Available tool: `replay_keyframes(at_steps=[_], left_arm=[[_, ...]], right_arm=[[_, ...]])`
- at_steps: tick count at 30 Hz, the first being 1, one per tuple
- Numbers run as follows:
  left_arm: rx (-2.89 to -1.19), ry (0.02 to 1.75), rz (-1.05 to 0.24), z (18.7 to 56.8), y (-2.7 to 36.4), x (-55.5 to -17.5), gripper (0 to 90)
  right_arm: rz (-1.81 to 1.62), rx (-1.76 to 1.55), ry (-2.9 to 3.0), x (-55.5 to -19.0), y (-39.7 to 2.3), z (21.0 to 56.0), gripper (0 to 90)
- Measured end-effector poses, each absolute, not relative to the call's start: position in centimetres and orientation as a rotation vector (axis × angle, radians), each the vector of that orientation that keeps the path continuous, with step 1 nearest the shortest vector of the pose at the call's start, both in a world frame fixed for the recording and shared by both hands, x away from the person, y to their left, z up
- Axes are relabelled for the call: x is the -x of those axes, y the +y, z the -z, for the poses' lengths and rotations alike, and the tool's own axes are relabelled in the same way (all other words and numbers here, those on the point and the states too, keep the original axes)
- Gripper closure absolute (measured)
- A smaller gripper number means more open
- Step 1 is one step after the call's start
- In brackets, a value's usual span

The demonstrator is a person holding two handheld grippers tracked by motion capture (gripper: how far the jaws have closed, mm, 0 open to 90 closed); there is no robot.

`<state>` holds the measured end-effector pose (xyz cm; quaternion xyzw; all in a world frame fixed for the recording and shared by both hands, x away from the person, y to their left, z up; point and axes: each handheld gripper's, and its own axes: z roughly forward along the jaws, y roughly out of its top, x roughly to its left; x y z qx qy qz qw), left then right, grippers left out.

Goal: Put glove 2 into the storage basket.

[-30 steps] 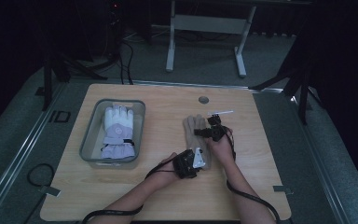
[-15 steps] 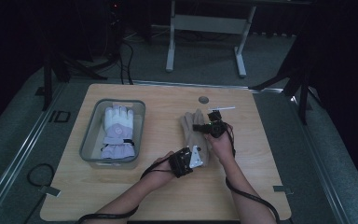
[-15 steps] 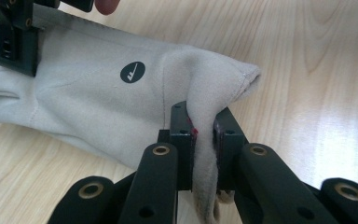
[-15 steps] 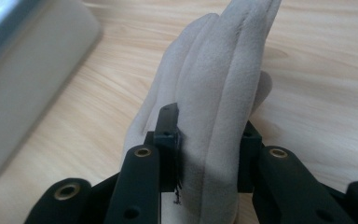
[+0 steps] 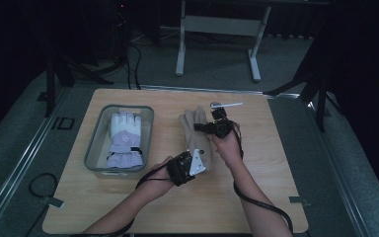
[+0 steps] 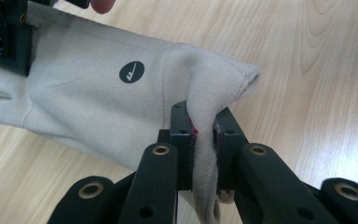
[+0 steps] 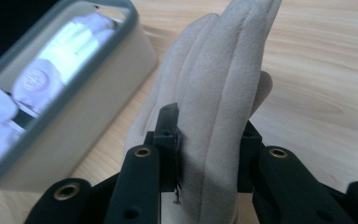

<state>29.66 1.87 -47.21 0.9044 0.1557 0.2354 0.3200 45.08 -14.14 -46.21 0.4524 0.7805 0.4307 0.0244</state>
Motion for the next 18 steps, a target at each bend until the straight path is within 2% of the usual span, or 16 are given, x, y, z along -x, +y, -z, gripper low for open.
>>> replay_keyframes(at_steps=[9, 18], left_arm=[[-2.352, 0.453, -0.652, 45.5, 5.4, -28.9, 82.1], [-2.328, 0.515, -0.670, 44.7, 9.2, -28.4, 82.2]], right_arm=[[-1.386, -1.341, 2.426, -45.0, -11.4, 44.4, 70.0], [-1.400, -1.231, 2.472, -44.9, -6.3, 42.8, 69.9]])
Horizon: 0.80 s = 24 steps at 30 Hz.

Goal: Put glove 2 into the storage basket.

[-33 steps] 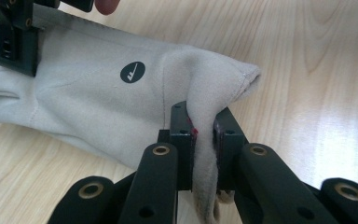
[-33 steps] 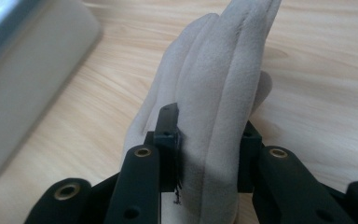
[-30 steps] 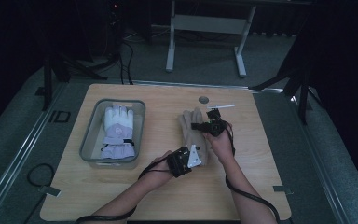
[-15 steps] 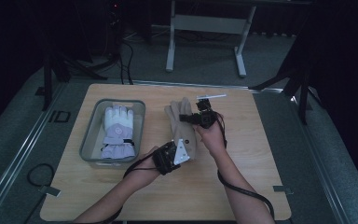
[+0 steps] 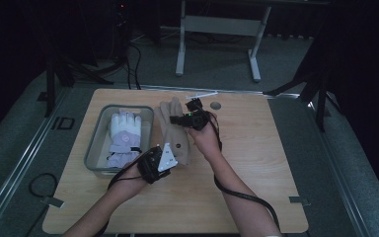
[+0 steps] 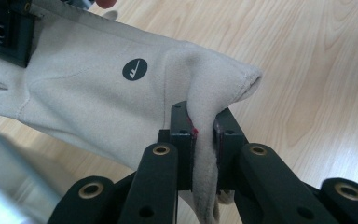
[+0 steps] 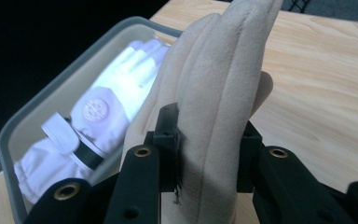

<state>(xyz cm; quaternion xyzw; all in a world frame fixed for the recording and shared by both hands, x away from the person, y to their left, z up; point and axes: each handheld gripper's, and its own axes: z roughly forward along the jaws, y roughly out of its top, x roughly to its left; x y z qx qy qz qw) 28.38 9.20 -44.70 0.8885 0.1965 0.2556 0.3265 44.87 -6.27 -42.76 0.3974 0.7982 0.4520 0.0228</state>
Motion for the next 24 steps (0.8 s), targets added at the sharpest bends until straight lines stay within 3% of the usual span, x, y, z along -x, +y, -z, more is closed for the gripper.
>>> replay_keyframes(at_steps=[24], left_arm=[[-2.321, 0.702, -0.717, 44.5, 19.4, -26.9, 82.2]], right_arm=[[-1.453, -0.986, 2.594, -45.0, 6.2, 42.3, 69.8]])
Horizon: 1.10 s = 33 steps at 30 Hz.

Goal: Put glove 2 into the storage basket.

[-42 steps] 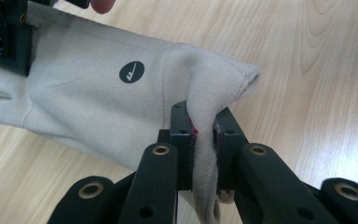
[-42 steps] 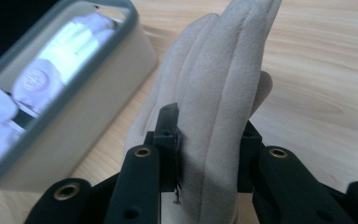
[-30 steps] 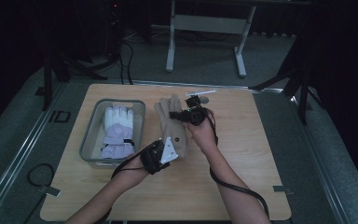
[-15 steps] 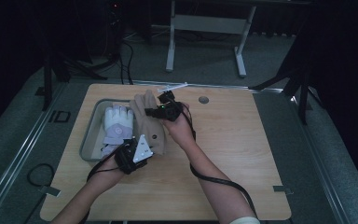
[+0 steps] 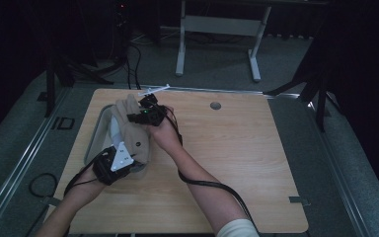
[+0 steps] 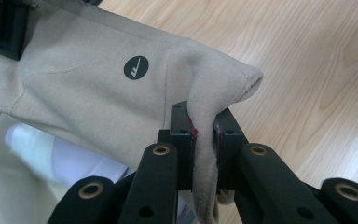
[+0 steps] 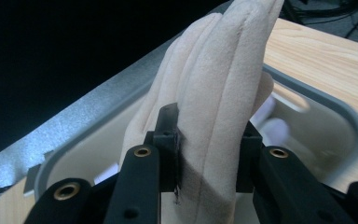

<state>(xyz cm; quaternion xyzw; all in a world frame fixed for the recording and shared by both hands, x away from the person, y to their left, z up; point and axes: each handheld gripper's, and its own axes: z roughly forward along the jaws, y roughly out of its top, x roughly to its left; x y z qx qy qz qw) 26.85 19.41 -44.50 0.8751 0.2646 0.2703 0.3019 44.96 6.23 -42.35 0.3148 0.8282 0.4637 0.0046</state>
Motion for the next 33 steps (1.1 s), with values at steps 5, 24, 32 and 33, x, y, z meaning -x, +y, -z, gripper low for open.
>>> replay_keyframes(at_steps=[5, 24, 32, 33], left_arm=[[-2.336, 0.741, -0.723, 44.4, 21.4, -27.0, 82.2], [-2.358, 0.838, -0.621, 46.8, 22.4, -28.8, 81.9], [-2.334, 0.880, -0.546, 46.9, 22.7, -29.3, 80.7], [-2.332, 0.883, -0.546, 46.9, 22.6, -29.3, 80.1]], right_arm=[[-1.446, -0.971, 2.610, -45.4, 8.5, 42.7, 69.8], [-1.301, -1.025, 2.675, -47.2, 10.7, 47.8, 68.3], [-1.302, -0.988, 2.662, -47.3, 10.2, 47.3, 43.1], [-1.314, -0.985, 2.659, -47.3, 9.9, 47.0, 40.8]])
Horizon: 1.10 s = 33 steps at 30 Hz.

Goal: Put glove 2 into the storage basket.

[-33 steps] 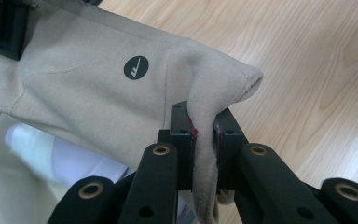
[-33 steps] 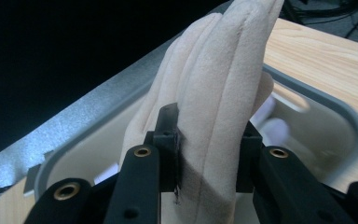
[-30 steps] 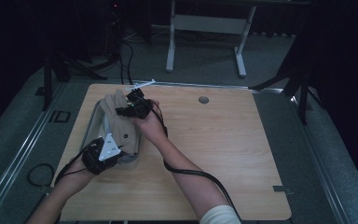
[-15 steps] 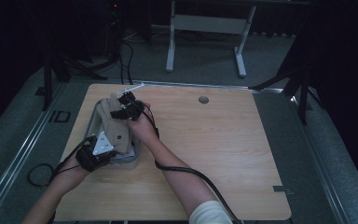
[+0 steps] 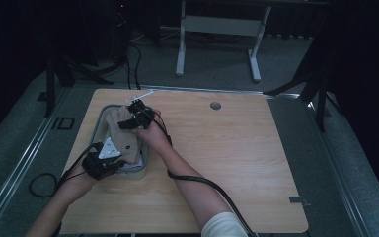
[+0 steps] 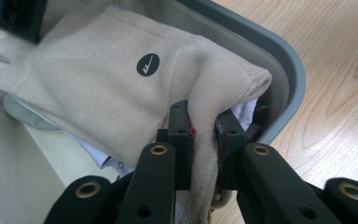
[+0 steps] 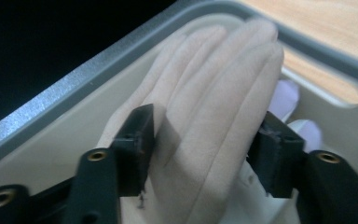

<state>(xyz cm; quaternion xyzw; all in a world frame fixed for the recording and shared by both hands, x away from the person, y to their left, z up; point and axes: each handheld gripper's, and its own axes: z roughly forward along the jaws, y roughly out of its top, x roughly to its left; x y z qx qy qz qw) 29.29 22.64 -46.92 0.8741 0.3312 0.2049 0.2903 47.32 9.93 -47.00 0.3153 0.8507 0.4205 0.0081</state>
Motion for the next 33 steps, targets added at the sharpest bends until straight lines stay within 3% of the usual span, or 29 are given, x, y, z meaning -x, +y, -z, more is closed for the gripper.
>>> replay_keyframes(at_steps=[3, 6, 12, 15, 24, 33], left_arm=[[-2.312, 0.901, -0.542, 46.9, 22.5, -29.2, 76.7], [-2.290, 0.913, -0.544, 46.6, 22.4, -28.8, 62.9], [-2.212, 0.965, -0.573, 44.8, 22.2, -28.0, 23.9], [-2.116, 0.994, -0.548, 43.8, 22.2, -28.0, 16.4], [-1.984, 0.979, -0.525, 43.6, 19.6, -28.3, 9.5], [-1.972, 0.921, -0.517, 43.7, 16.5, -28.8, 9.4]], right_arm=[[-1.350, -1.011, 2.644, -47.4, 8.9, 46.2, 29.6], [-1.366, -0.993, 2.674, -47.3, 7.9, 45.7, 19.9], [-1.373, -0.936, 2.679, -46.1, 6.4, 44.9, 17.8], [-1.386, -0.896, 2.662, -45.3, 5.8, 44.6, 17.9], [-1.365, -0.833, 2.631, -43.4, 2.3, 44.5, 17.9], [-1.373, -0.823, 2.610, -42.9, -2.7, 44.6, 18.0]])
